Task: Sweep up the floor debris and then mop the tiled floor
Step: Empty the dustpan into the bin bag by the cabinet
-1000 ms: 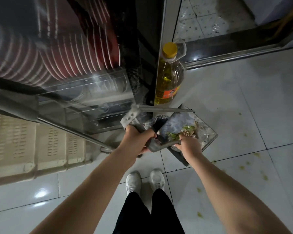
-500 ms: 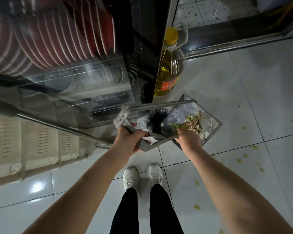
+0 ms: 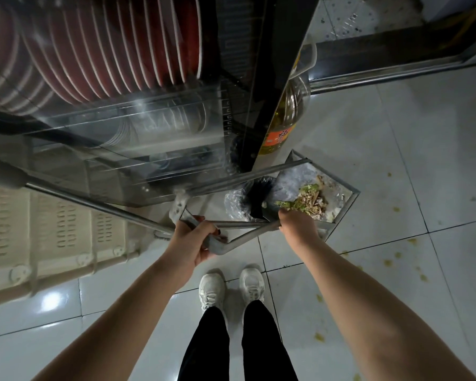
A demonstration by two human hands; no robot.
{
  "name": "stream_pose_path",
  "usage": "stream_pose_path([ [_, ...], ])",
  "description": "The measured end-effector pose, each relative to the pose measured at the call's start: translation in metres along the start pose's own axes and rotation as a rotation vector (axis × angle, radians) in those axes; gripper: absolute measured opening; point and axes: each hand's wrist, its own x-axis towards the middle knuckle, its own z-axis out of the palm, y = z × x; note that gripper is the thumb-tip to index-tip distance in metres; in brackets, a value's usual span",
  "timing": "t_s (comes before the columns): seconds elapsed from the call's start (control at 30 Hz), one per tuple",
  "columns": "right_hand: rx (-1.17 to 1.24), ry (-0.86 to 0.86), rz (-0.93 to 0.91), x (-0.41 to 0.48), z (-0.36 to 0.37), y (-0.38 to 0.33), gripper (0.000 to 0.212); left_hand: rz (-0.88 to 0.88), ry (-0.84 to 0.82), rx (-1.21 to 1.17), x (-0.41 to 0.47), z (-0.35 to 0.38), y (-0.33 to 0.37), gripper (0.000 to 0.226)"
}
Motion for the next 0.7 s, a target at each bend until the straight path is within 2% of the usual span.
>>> stream_pose_path([
  [0.2,-0.048,-0.001,0.087,0.001,-0.001,-0.006,0.043,0.010,-0.023,0.015,0.005,-0.005,0.001,0.019],
  [0.37,-0.082,0.020,0.093,0.001,-0.002,-0.015,0.026,-0.010,-0.034,0.021,0.010,-0.016,0.002,0.015],
  [0.63,-0.157,0.075,0.039,-0.001,-0.010,-0.026,0.021,0.044,-0.035,-0.004,0.013,-0.027,0.007,0.011],
  [0.7,-0.166,0.149,0.035,-0.004,-0.014,-0.032,0.016,0.081,-0.013,-0.057,0.013,-0.032,0.008,0.012],
])
